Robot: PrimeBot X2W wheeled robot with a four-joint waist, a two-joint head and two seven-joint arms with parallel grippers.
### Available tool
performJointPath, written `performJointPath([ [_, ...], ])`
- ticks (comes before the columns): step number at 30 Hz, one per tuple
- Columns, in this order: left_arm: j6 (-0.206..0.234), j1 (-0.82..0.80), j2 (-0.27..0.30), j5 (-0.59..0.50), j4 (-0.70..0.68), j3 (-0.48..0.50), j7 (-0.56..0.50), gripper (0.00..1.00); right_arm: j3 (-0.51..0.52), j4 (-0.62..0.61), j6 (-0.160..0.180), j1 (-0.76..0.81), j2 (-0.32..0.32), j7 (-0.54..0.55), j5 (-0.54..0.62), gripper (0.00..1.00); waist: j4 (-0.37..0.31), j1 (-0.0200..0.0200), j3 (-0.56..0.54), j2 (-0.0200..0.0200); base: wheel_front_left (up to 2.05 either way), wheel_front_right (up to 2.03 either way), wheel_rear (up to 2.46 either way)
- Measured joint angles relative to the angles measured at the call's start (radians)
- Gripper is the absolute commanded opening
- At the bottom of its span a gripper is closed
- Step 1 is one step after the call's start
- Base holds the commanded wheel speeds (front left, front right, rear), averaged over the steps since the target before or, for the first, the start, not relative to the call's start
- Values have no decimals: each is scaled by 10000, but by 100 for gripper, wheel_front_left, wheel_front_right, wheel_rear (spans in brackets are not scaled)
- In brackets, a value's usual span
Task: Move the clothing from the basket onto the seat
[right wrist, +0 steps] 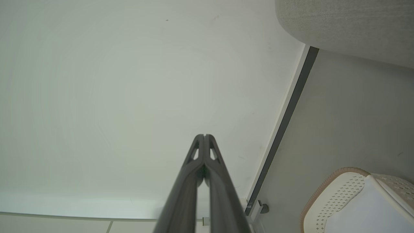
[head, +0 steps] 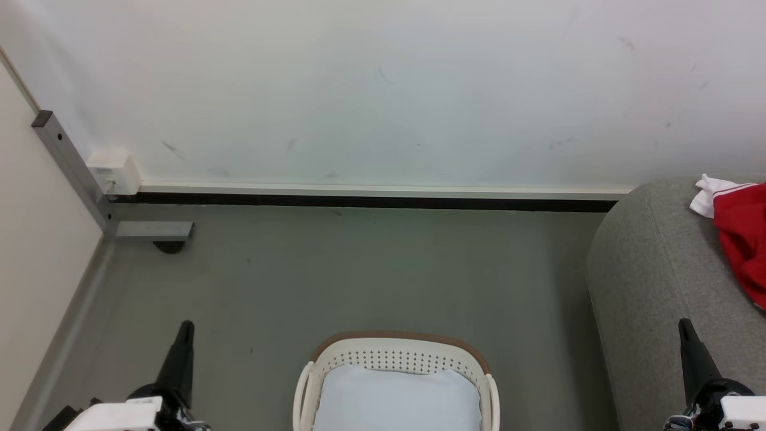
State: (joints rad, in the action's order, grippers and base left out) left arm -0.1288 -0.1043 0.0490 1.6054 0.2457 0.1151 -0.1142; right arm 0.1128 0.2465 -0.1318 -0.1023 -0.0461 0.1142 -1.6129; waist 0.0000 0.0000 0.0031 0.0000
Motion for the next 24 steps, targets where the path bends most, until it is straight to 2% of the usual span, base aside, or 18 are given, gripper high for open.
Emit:
performJointPath([
  [24,0,0,0,0,-2,0,0,0,0,0,0,0,0,0,-2,0,0,0,0,0,0,0,0],
])
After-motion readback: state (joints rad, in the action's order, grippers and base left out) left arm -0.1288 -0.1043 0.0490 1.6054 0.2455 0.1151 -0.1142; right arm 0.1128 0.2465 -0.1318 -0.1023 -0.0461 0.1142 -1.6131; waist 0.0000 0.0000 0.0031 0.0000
